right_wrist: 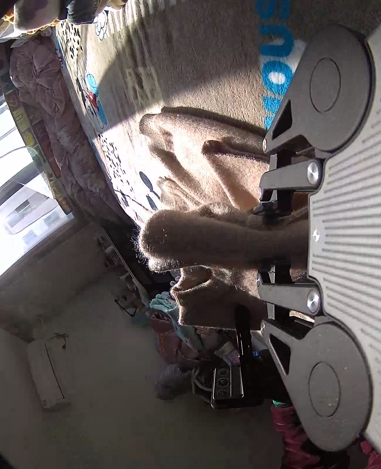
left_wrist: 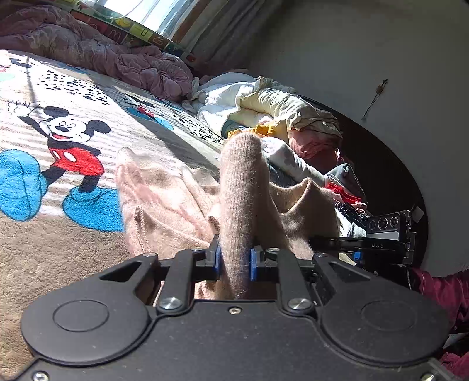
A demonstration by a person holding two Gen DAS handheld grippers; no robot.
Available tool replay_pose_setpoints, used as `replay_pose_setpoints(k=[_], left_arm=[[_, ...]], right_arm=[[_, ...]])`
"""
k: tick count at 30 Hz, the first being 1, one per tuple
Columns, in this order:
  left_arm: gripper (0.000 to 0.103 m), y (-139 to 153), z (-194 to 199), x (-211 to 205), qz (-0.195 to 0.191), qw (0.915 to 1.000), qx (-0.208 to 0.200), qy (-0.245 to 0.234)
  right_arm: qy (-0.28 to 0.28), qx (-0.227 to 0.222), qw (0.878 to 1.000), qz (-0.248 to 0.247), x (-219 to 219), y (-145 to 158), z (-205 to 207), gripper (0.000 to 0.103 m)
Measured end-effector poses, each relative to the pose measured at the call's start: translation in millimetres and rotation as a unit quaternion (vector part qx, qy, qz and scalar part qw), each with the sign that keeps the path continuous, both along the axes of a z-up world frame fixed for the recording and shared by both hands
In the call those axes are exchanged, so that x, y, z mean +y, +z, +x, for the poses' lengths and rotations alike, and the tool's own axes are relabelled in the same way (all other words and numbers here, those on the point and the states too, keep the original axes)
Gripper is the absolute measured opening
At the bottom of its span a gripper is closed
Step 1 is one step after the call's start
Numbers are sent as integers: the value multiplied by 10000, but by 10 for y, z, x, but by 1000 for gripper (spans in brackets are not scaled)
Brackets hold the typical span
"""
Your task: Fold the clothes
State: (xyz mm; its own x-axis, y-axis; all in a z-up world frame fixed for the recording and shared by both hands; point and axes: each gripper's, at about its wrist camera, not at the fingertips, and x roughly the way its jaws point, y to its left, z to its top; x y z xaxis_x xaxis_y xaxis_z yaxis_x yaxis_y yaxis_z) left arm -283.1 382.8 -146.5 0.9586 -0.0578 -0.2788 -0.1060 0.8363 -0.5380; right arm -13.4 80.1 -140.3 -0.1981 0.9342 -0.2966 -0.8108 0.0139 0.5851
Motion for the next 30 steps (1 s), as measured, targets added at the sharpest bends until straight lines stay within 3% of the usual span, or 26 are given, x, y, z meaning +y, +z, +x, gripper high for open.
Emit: replay_pose_setpoints(k=[7,17,30], left_arm=[[13,70,337,412,-158,9985,-373,360],[12,-117,765,943,-593,9934,-436,879],[12,-492,991,1207,-1155,9846,366,1257]], right_arm=[[-328,250,9989,225,364,141,412,23],[-768,674,9947,70,1091,-25,1033,23],[-1090,1114,9870,-397,1566,-411,1345,23]])
